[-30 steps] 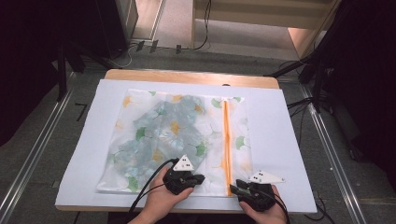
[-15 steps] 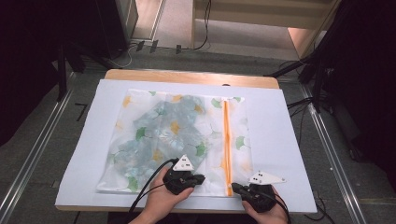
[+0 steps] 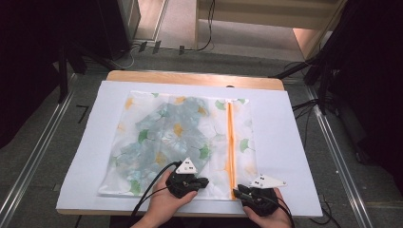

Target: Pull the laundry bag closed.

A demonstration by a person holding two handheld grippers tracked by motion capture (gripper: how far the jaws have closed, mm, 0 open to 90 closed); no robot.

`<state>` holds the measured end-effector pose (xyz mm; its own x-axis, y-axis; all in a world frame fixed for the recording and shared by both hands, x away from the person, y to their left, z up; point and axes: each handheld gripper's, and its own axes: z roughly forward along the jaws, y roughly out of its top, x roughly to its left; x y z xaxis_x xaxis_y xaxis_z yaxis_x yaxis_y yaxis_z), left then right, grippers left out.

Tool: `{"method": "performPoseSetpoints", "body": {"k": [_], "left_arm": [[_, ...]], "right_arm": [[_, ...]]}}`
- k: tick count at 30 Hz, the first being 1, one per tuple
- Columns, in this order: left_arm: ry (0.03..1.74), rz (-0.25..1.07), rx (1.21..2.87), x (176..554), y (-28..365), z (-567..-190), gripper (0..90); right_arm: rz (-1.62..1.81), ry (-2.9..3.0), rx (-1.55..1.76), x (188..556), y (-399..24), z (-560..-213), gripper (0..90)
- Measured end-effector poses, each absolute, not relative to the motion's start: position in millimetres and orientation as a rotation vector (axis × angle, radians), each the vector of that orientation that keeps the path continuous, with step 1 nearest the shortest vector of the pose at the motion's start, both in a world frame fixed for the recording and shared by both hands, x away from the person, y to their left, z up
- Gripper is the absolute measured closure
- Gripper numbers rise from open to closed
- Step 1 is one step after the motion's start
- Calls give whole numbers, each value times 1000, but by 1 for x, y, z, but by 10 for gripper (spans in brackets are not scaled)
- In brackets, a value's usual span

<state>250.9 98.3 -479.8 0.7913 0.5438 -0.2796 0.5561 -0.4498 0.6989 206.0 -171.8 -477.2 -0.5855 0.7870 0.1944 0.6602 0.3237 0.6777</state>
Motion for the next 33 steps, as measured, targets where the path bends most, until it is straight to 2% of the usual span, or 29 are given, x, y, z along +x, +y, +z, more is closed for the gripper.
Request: {"method": "performPoseSetpoints", "body": {"k": [2, 5, 7, 19, 22, 24, 30, 33], "left_arm": [[808, -17, 2140, 250, 98, -480, 861], [813, -26, 2138, 251, 99, -480, 860], [814, -24, 2139, 251, 98, -480, 861], [808, -16, 2142, 250, 98, -480, 858], [807, -19, 2142, 250, 98, -480, 856], [808, -22, 2140, 250, 98, -480, 856], [811, -26, 2139, 251, 99, -480, 855], [807, -23, 2140, 251, 99, -480, 855]], "right_arm": [[1118, 2431, 1341, 208, -172, -477, 841], [1113, 2443, 1329, 209, -172, -476, 848], [1102, 2438, 1319, 209, -173, -475, 895], [1147, 2389, 1333, 208, -181, -472, 900], [1191, 2362, 1344, 209, -183, -471, 815], [1217, 2354, 1349, 210, -183, -471, 698], [1195, 2418, 1294, 212, -176, -476, 658], [1188, 2430, 1300, 215, -176, -479, 678]]}}
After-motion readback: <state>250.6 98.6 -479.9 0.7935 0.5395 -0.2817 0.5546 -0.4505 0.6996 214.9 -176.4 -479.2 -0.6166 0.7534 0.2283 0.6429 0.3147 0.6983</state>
